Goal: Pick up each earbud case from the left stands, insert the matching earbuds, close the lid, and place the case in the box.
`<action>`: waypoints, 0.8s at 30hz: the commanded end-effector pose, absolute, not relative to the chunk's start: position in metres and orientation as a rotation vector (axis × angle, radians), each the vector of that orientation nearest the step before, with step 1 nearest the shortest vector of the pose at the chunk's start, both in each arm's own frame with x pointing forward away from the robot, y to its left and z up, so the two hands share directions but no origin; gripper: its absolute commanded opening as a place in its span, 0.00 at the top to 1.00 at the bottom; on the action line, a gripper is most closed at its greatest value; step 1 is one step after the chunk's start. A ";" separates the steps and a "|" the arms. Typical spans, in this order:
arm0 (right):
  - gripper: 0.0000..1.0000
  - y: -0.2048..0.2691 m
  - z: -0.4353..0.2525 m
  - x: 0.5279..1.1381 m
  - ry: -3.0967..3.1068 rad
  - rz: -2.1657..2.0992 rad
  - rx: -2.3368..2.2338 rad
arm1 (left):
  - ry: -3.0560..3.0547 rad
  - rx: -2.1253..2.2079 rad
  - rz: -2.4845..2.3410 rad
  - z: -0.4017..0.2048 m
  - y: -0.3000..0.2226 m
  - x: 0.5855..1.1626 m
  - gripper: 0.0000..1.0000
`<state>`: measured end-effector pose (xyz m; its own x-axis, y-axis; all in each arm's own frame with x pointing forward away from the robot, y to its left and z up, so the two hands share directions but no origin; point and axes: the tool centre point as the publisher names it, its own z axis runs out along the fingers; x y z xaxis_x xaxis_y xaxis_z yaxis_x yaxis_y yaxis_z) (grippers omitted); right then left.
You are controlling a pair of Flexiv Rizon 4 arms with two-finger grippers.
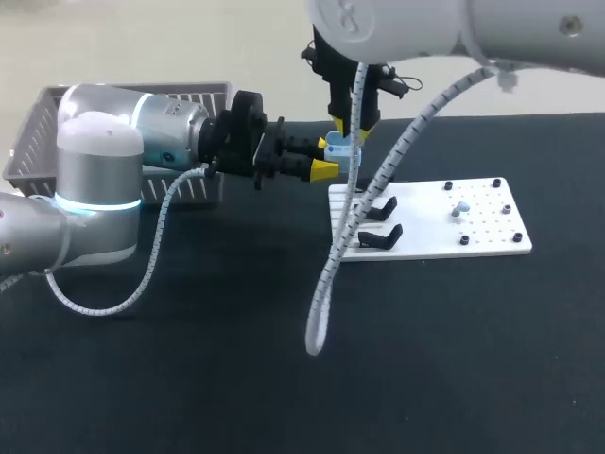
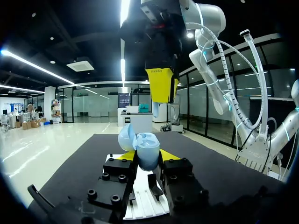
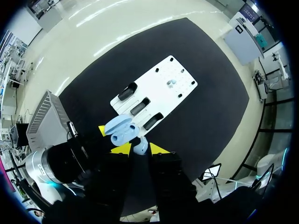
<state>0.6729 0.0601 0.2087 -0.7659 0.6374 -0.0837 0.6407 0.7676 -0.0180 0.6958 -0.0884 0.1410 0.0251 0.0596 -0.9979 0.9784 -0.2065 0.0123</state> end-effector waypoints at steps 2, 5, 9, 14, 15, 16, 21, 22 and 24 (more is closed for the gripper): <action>1.00 0.067 0.204 0.679 2.891 -0.105 1.051 | 1.135 1.417 -1.315 0.141 -0.088 0.696 1.00; 1.00 0.069 0.202 0.680 2.891 -0.102 1.056 | 1.135 1.417 -1.315 0.141 -0.088 0.696 1.00; 1.00 0.070 0.200 0.679 2.891 -0.097 1.051 | 1.135 1.417 -1.315 0.141 -0.088 0.696 1.00; 1.00 0.070 0.196 0.680 2.888 -0.095 1.056 | 1.135 1.417 -1.315 0.141 -0.088 0.696 1.00; 1.00 0.069 0.194 0.680 2.888 -0.096 1.058 | 1.135 1.417 -1.315 0.141 -0.088 0.696 1.00; 1.00 0.069 0.193 0.680 2.888 -0.097 1.059 | 1.135 1.417 -1.315 0.141 -0.088 0.696 1.00; 1.00 0.069 0.189 0.682 2.877 -0.075 1.036 | 1.135 1.417 -1.315 0.141 -0.088 0.696 1.00; 1.00 0.069 0.190 0.681 2.874 -0.073 1.035 | 1.135 1.417 -1.315 0.141 -0.088 0.696 1.00; 1.00 0.069 0.190 0.681 2.873 -0.080 1.040 | 1.135 1.417 -1.315 0.141 -0.088 0.696 1.00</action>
<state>0.6864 0.0713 0.1911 -0.7683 0.6335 -0.0913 0.6379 0.7696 -0.0273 0.6958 -0.0884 0.1410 0.0251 0.0596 -0.9979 0.9784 -0.2065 0.0123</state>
